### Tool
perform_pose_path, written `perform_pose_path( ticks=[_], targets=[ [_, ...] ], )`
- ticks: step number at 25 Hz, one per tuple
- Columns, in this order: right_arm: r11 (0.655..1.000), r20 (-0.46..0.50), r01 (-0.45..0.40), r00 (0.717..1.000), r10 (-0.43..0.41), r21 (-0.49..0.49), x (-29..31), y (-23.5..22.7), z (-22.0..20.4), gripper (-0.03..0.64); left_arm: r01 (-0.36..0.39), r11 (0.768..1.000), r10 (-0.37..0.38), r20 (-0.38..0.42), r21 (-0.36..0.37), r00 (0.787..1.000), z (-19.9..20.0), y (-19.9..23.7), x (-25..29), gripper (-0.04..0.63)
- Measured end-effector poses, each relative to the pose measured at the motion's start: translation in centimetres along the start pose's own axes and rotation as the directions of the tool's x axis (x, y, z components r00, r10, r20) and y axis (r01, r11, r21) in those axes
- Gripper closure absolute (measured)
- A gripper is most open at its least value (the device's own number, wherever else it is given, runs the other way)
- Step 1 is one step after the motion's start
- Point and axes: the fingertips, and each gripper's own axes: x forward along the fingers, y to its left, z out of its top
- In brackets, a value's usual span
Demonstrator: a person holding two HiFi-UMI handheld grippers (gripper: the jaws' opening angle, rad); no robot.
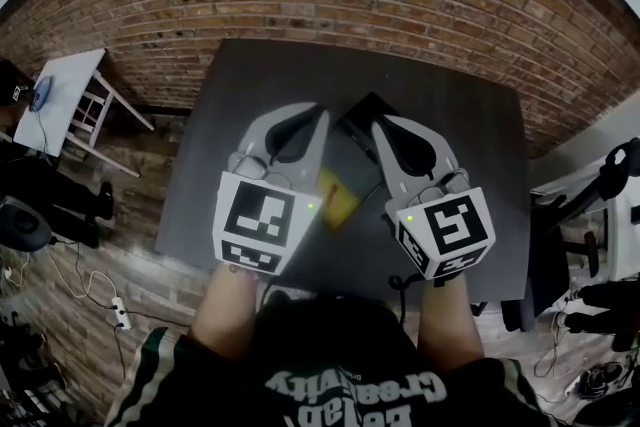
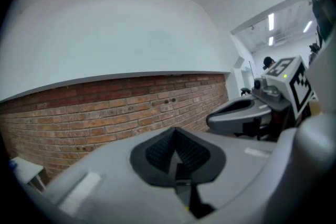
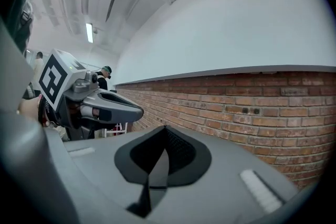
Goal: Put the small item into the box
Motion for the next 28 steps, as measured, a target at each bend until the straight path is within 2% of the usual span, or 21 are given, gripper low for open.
perform_pose_path(
  ticks=[10, 28],
  targets=[
    [0.999, 0.027, -0.012, 1.0, 0.013, -0.037, -0.9, 0.4, 1.9, 0.611, -0.002, 1.0, 0.002, 0.024, 0.019, 1.0, 2.1, -0.2, -0.9, 0.594],
    [0.997, 0.028, -0.009, 1.0, 0.011, -0.07, -1.0, 1.0, 1.9, 0.611, 0.002, 1.0, -0.002, 0.012, 0.012, 1.0, 1.2, -0.7, -0.9, 0.594]
  ],
)
